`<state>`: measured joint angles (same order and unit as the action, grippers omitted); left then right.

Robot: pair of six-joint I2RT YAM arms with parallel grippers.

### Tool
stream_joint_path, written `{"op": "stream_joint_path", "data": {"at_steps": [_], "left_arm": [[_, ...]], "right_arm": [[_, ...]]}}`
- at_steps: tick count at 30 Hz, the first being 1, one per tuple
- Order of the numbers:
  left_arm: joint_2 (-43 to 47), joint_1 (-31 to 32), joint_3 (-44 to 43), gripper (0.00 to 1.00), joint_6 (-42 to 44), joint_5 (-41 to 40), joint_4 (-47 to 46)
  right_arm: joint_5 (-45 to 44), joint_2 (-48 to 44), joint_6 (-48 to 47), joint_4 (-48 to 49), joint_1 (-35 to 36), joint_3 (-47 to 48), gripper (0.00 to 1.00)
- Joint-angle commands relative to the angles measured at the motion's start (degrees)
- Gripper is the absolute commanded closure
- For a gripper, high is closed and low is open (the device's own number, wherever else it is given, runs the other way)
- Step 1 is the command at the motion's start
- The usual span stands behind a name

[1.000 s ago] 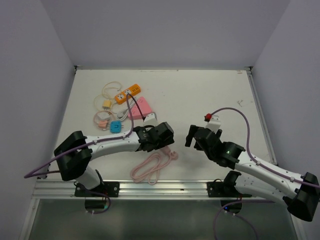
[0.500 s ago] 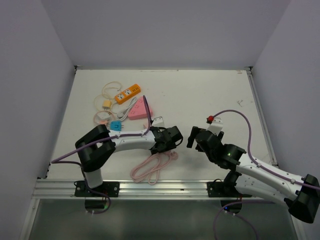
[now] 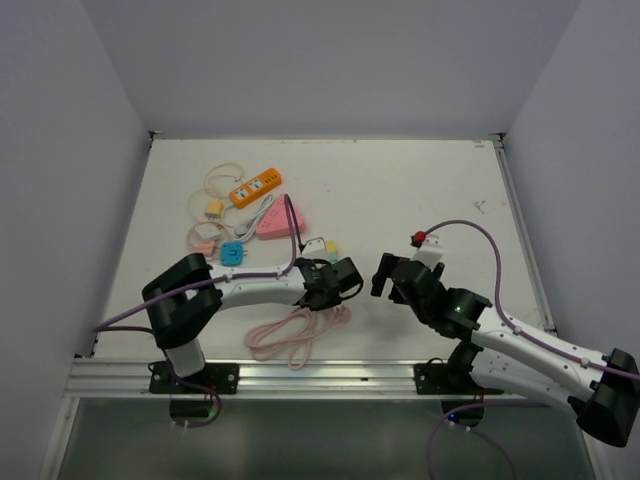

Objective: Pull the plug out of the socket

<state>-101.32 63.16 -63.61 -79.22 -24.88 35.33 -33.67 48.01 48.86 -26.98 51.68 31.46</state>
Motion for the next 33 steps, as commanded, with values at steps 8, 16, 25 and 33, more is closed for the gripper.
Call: {"op": "stream_joint_path", "data": {"at_steps": [8, 16, 25, 33], "left_arm": [[16.8, 0.0, 12.0, 1.00, 16.3, -6.9, -16.9], [27.9, -4.3, 29.6, 1.00, 25.3, 2.9, -39.1], [29.2, -8.6, 40.1, 1.00, 28.0, 11.3, -54.3], [26.2, -9.7, 41.1, 1.00, 29.0, 14.0, -59.1]], "right_arm": [[16.3, 1.6, -1.8, 14.2, -0.4, -1.3, 0.01], [29.7, 8.5, 1.8, 26.3, -3.2, -3.2, 0.03], [39.8, 16.1, 4.5, 38.6, -7.7, -6.6, 0.10], [42.7, 24.8, 2.7, 46.8, -7.8, -5.9, 0.19]]}}
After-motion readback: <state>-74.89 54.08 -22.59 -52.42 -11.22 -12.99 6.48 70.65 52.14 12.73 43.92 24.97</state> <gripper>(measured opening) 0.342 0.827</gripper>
